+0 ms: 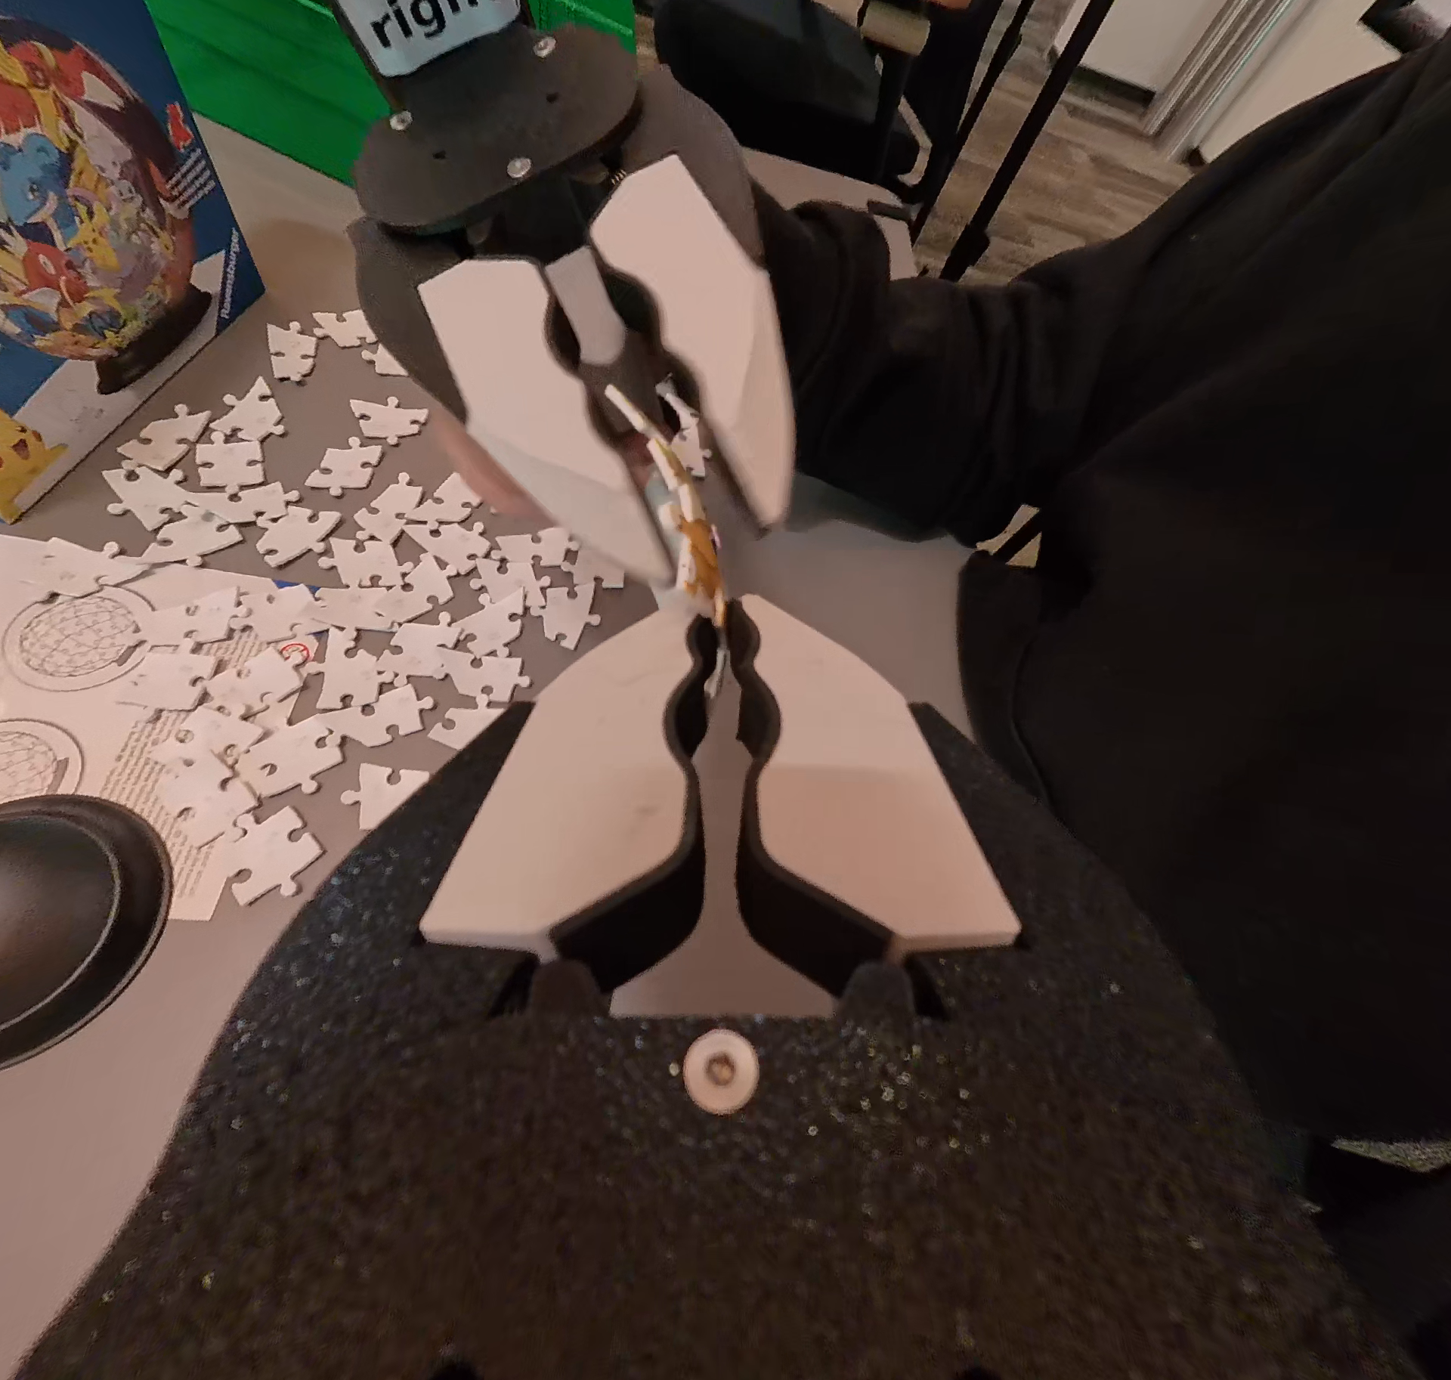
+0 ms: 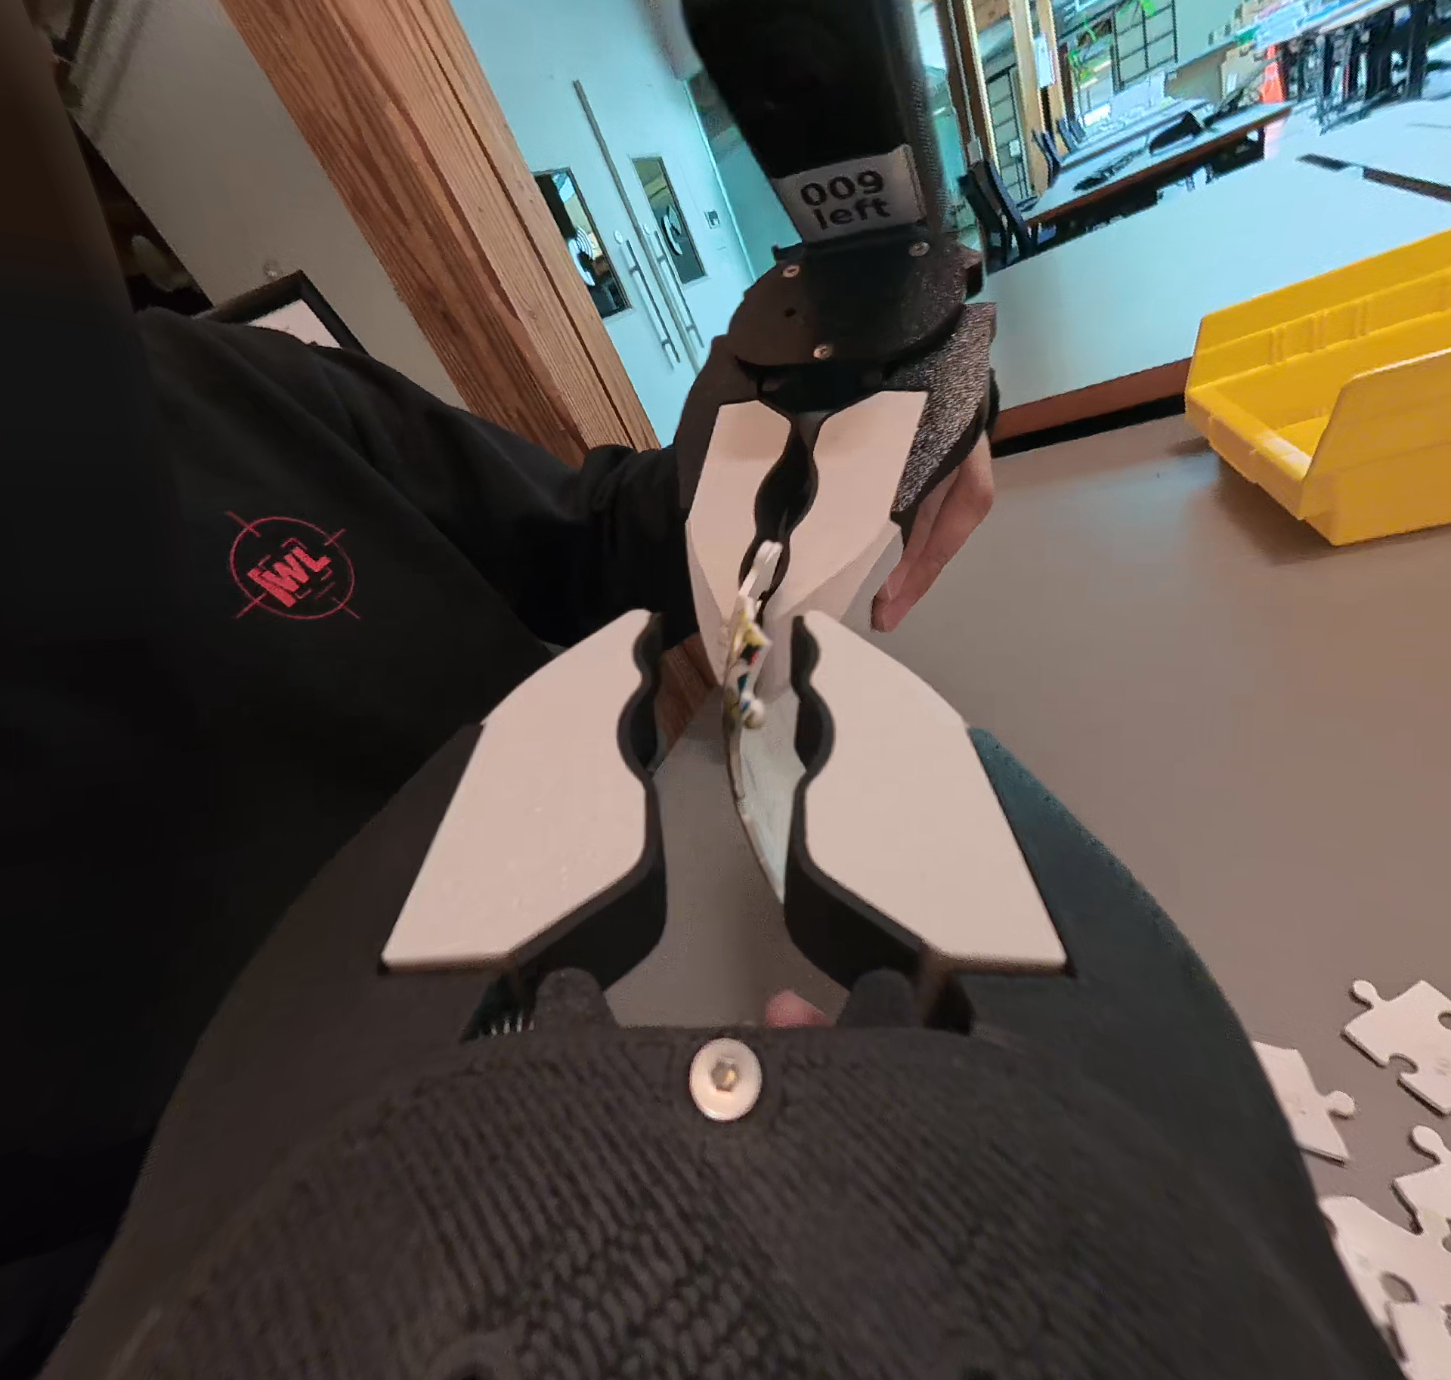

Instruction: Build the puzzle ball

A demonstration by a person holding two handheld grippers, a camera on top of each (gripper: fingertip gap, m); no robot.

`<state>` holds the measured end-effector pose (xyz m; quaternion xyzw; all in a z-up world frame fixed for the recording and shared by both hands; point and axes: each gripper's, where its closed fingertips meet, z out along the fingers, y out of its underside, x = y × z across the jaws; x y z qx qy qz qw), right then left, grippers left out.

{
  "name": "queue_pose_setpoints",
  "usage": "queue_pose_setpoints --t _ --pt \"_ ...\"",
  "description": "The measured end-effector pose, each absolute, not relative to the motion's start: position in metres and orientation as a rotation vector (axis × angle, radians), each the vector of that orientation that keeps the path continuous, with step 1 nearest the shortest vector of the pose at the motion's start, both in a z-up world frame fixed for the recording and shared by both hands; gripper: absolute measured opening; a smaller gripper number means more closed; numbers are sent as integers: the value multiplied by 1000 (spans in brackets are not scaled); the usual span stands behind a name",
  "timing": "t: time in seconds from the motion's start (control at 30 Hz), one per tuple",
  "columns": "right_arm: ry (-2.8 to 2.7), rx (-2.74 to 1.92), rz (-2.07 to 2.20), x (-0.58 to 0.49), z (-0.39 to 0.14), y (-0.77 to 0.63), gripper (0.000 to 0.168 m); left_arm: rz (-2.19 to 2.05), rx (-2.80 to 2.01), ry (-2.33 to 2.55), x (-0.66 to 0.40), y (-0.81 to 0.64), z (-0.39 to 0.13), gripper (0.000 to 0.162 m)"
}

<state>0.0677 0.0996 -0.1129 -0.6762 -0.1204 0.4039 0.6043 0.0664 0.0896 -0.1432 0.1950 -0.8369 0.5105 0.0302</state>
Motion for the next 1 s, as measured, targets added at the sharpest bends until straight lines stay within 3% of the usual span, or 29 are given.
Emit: queue_pose_setpoints --t 0.13,0.3,0.43,0.6,0.77,1.0 --pt "-313 -1595 861 71 -117 94 50 1606 619 -2546 67 92 -141 2" --pt "-274 -1606 871 75 -120 98 34 1598 631 -2544 68 93 -143 2" --pt "-288 -1617 876 69 -122 103 31 1570 628 -2589 70 92 -145 2" --pt "-316 -1627 843 68 -123 103 11 1507 616 -2653 68 91 -150 2" --pt "-306 -1590 850 71 -116 101 16 1502 620 -2655 69 90 -150 2" --pt "-239 -1537 886 79 -109 104 8 1441 626 -2736 72 93 -153 2"
